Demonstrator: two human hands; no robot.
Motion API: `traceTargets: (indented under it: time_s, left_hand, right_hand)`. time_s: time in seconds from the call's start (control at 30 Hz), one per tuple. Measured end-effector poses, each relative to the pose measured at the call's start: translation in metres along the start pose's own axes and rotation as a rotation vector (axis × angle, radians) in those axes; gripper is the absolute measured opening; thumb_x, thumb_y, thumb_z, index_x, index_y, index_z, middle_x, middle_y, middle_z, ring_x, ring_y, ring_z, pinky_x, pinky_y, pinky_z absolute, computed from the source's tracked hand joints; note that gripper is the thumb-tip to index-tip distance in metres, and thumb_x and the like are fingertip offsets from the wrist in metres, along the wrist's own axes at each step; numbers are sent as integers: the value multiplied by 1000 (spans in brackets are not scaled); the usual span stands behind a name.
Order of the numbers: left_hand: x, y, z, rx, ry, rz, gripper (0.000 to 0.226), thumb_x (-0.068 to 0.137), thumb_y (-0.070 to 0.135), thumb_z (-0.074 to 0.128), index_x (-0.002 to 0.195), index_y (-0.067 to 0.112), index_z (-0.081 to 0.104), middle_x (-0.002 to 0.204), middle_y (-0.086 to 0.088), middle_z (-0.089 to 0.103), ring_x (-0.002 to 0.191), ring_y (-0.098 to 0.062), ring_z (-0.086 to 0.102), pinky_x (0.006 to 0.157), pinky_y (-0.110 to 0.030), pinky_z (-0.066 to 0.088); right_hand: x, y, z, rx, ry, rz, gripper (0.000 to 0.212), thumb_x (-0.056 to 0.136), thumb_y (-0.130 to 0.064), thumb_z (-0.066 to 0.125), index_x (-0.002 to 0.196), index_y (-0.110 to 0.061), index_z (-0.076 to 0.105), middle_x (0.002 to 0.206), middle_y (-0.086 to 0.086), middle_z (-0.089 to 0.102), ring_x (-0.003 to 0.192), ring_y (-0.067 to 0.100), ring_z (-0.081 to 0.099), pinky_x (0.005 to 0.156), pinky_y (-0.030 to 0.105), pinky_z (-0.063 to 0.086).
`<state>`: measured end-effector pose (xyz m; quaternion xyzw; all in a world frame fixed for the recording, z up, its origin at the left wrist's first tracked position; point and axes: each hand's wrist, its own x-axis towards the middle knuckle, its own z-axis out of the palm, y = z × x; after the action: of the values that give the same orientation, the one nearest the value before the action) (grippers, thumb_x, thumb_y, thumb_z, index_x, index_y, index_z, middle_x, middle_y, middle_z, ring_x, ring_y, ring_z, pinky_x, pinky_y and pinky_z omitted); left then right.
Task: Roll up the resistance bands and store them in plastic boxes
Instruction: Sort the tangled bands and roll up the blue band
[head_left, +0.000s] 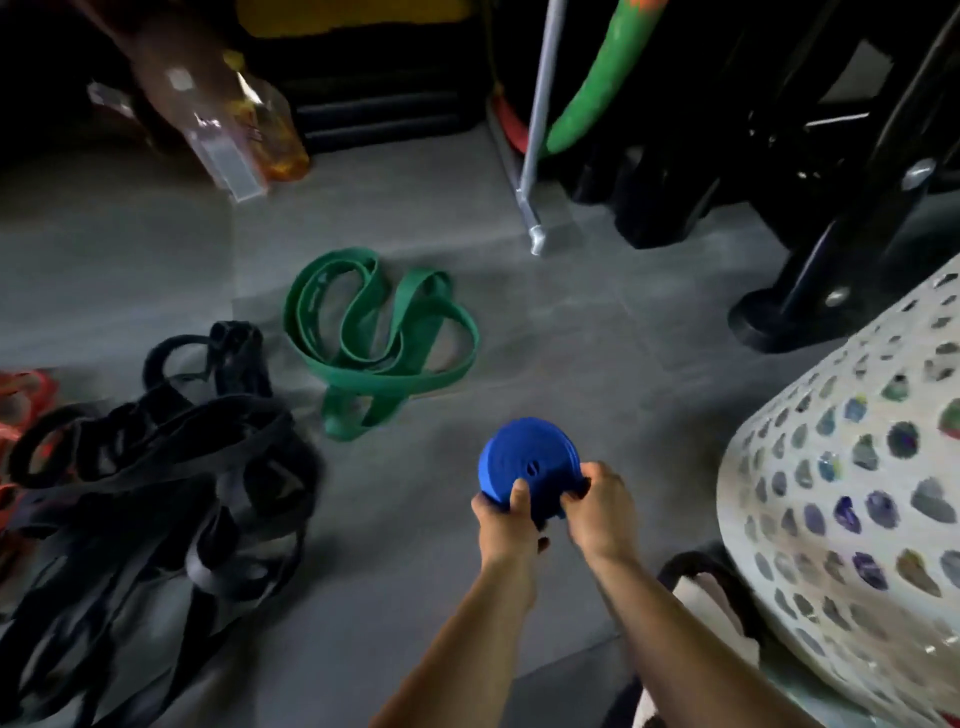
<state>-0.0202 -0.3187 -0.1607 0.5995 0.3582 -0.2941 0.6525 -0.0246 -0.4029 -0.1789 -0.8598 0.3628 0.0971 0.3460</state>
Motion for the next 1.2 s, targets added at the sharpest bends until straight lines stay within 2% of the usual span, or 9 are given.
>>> traceTargets:
  time_s: [0.1,0.2,0.33,0.4,0.5,0.6,0.8,1.0,1.2]
  left_hand:
    - [44,-8,15,310,-1,-20,37,94,44,39,109,10,43,94,-13,63,68,-24,60,61,-34,53]
    - [76,-20,13,808,-23,-23,63,90,62,24,105,12,59,100,-14,68,89,-29,65,81,-36,52]
    - [90,-22,3,1142,19,3,74,86,71,19,108,15,63,108,-9,67,102,-26,61,79,-30,41]
    - [88,-19,1,1150,66,67,67,86,68,31,117,13,53,119,-9,60,110,-28,57,82,-31,41]
    - [85,-10,4,1000,186,275,69,82,50,60,130,11,28,130,-11,41,115,-33,50,85,-40,45]
    - [88,-4,6,1072,49,511,77,85,32,62,146,27,15,141,-7,22,123,-30,36,89,-39,43]
    - [94,-12,0,1047,-71,523,103,70,37,77,148,31,10,150,0,10,130,-25,26,99,-31,35]
    - [95,-15,4,1080,-37,551,98,73,40,74,148,30,10,149,1,10,125,-24,29,90,-30,40]
    - [81,1,11,1219,-52,484,96,80,37,68,148,28,1,150,-5,6,122,-29,31,85,-37,44]
  right_hand:
    - [38,9,11,-33,75,-28,35,78,-3,53,112,-3,60,110,18,61,102,36,56,79,34,43]
    - [59,12,23,-168,105,-135,42,83,-2,50,123,-8,57,118,18,57,115,33,48,91,32,36]
    - [59,23,41,-113,203,-225,40,83,4,49,120,-2,60,109,23,59,104,38,56,88,34,43]
    - [57,34,43,-11,230,-232,32,83,4,50,113,6,63,100,27,61,94,42,60,84,33,45]
    - [59,41,34,44,104,-162,30,89,0,53,118,3,59,115,25,57,106,37,56,91,26,36]
    - [63,49,32,99,84,-117,27,85,-1,60,112,4,63,109,24,63,101,37,60,88,32,42]
    - [56,44,40,74,112,-63,27,91,-6,53,115,2,62,111,23,60,103,37,57,85,30,38]
    - [53,41,51,-87,120,-114,27,95,-15,47,112,1,59,114,17,54,96,33,56,69,24,29]
    - [51,28,42,-7,31,4,28,94,-12,41,118,2,49,120,20,47,106,32,47,72,23,25]
